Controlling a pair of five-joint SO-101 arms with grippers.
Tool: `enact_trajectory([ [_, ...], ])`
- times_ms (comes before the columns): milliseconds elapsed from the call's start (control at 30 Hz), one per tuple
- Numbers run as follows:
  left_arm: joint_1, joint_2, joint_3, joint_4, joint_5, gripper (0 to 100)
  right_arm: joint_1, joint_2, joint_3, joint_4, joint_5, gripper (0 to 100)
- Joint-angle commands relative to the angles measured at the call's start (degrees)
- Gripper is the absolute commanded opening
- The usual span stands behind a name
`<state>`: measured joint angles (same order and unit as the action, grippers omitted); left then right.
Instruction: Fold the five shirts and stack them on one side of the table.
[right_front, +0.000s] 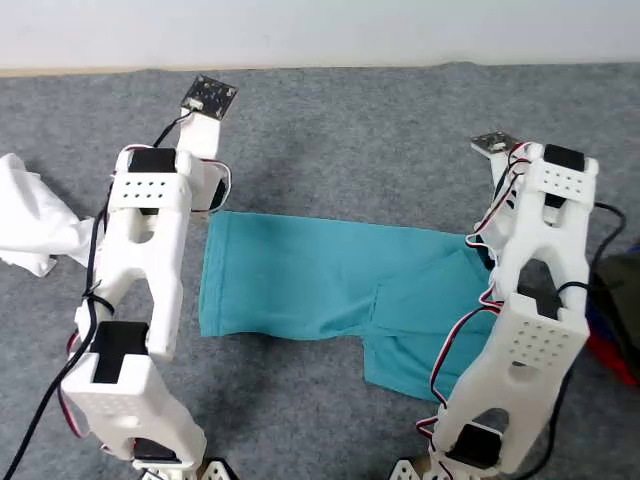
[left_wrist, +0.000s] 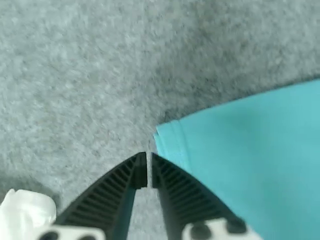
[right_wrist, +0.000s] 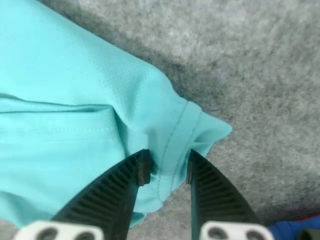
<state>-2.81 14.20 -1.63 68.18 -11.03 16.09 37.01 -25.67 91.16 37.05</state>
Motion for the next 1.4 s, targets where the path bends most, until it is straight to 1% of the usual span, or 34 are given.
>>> enact_trajectory([
  [0,-0.1,-0.1,-0.7,-2.9,1.9,9,1.3,-4.3,-2.6,2.2,-0.2,13.8],
  [67,0.0,0.7,-0.7,-3.2,2.4,10,1.5,-4.8,-2.8,3.6,-0.2,13.9],
  [167,0.4,-0.1,-0.7,-1.4,2.4,12,2.6,-6.8,-2.9,5.8,-0.2,14.3],
  [300,2.7,-5.1,-1.8,4.4,1.1,12,4.0,-12.6,-2.9,9.5,-0.6,21.0],
  [433,6.6,-10.2,-1.6,7.7,-0.4,12,4.2,-19.1,-2.3,11.5,-1.8,25.1],
  [567,12.0,-13.5,-1.6,11.2,-0.4,12,4.2,-27.1,3.8,11.5,-1.3,25.4],
  [633,16.4,-13.9,-1.4,13.9,-0.7,12,4.3,-32.1,8.2,11.5,-1.3,25.3],
  [700,21.5,-14.2,0.5,15.0,-3.0,12,5.8,-38.1,13.2,11.4,-1.3,25.3],
  [833,29.7,-14.2,3.9,15.1,-4.6,12,9.3,-51.6,24.3,11.4,-1.3,25.3],
  [1000,37.9,-13.7,4.4,14.9,-4.6,12,16.5,-68.9,38.0,11.1,-1.3,25.3],
  [1233,48.7,-13.7,11.6,6.5,-4.7,12,26.8,-88.1,50.6,10.9,-1.4,25.3],
  [1367,53.3,-13.7,15.0,2.5,-4.7,12,32.0,-94.6,55.0,10.9,-1.3,25.3],
])
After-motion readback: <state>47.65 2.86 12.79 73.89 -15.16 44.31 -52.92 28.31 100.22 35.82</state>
